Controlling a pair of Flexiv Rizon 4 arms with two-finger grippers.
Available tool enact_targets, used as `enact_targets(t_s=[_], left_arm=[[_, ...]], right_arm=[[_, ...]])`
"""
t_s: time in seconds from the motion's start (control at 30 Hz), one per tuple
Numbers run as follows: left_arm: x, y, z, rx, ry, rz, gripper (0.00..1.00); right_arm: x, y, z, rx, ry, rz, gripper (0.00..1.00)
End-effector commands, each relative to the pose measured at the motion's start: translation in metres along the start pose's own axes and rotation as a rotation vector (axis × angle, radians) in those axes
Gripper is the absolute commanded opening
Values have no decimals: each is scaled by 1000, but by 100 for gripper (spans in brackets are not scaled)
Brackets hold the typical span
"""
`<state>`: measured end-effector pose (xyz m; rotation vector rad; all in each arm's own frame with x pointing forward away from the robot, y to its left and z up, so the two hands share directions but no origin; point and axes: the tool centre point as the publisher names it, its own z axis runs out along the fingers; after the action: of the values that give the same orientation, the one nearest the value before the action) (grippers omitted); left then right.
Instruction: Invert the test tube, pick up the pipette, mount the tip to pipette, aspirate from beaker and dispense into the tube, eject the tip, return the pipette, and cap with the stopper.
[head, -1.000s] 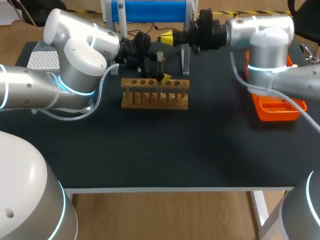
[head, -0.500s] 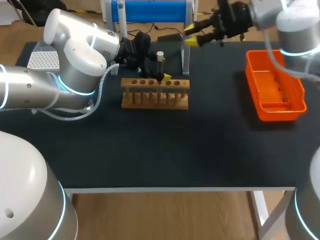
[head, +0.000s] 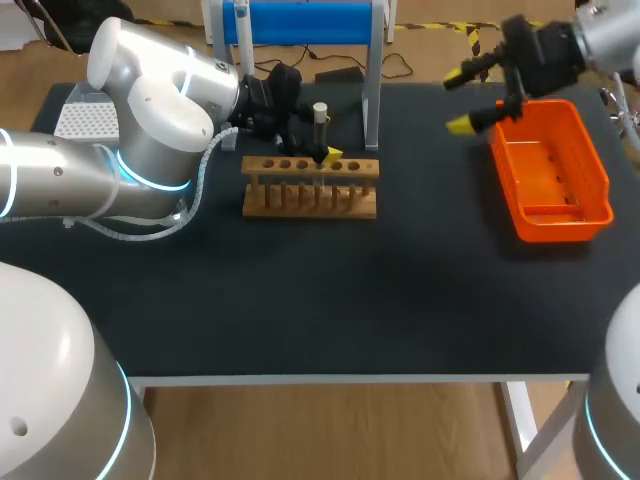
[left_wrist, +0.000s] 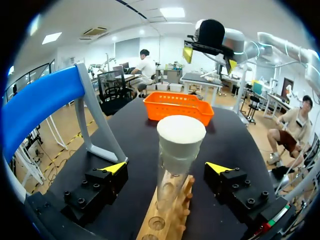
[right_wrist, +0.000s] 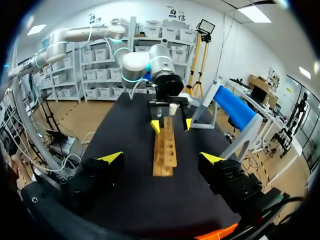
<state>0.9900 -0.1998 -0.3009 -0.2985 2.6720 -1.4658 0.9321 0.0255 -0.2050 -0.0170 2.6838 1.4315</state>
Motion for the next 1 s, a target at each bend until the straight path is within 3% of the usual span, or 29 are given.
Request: enact_targets(t_s=[0.03,1.0], left_arm=[[0,0,0,0,2,0,100],[1,1,-1,-3,3,-3,100]], right_arm=[[22,-9,-2,-16,-53,-1,100],[23,-11,-1,-14,-55,-1,100]])
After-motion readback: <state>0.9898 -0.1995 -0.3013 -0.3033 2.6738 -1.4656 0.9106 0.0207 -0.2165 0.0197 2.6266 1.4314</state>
